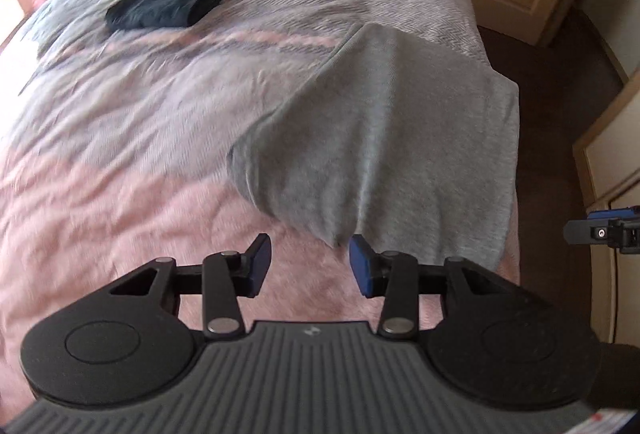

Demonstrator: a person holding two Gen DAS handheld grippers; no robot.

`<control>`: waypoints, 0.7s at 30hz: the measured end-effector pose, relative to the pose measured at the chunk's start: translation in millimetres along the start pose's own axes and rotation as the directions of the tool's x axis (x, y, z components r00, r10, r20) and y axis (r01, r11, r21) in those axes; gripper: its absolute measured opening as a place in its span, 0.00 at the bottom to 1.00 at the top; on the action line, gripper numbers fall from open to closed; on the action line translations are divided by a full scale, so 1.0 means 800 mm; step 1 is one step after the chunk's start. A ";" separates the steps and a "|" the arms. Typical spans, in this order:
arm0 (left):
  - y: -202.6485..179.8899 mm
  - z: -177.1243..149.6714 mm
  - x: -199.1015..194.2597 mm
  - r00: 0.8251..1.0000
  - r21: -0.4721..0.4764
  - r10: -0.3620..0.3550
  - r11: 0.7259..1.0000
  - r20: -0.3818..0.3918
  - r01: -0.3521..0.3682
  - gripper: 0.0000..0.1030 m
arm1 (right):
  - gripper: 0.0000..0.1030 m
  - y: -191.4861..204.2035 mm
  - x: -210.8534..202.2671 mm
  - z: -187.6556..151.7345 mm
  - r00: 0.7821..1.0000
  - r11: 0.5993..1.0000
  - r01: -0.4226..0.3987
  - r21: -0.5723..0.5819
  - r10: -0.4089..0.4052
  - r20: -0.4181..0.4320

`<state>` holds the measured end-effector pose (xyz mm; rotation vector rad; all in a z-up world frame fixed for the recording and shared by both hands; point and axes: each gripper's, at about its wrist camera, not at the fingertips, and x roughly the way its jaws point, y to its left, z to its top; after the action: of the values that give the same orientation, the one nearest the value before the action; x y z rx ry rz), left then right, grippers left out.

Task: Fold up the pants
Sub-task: 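Grasp the sweatpants edge with both grippers and fold it over the bundle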

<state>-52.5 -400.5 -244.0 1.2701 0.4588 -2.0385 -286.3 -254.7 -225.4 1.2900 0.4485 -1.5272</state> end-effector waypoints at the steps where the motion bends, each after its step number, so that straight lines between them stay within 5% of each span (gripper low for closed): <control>1: 0.005 0.010 0.008 1.000 0.048 0.010 0.999 0.003 -0.011 0.36 | 0.51 0.003 0.007 -0.003 1.000 1.000 -0.017 0.017 0.017 0.006; 7: 0.039 0.048 0.073 1.000 0.221 -0.022 0.975 -0.010 0.024 0.36 | 0.50 0.019 0.050 -0.026 0.999 0.996 -0.031 0.084 0.028 0.045; 15: 0.076 0.065 0.129 0.981 0.318 -0.173 0.928 -0.090 0.193 0.39 | 0.50 0.019 0.076 -0.037 0.997 0.981 -0.012 0.195 -0.002 0.071; 16: 0.078 0.066 0.135 0.974 0.323 -0.197 0.920 -0.108 0.222 0.39 | 0.46 0.019 0.080 -0.035 0.997 0.980 -0.016 0.197 0.001 0.075; 18: 0.080 0.066 0.145 0.964 0.339 -0.232 0.903 -0.129 0.263 0.37 | 0.22 0.021 0.087 -0.033 0.997 0.981 -0.038 0.191 0.024 0.074; 19: 0.081 0.067 0.149 0.960 0.350 -0.244 0.895 -0.136 0.277 0.29 | 0.11 0.024 0.089 -0.032 0.997 0.985 -0.049 0.167 0.038 0.069; 20: 0.082 0.068 0.148 0.953 0.360 -0.269 0.882 -0.143 0.303 0.11 | 0.07 0.030 0.089 -0.031 0.997 0.991 -0.040 0.131 0.030 0.075; 21: 0.081 0.069 0.147 0.950 0.371 -0.276 0.875 -0.145 0.311 0.09 | 0.06 0.036 0.086 -0.033 0.996 0.996 -0.024 0.089 0.016 0.092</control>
<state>-76.2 -522.5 -318.7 1.6124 0.3066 -2.4248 -240.2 -276.4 -285.8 1.2837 0.3099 -1.5980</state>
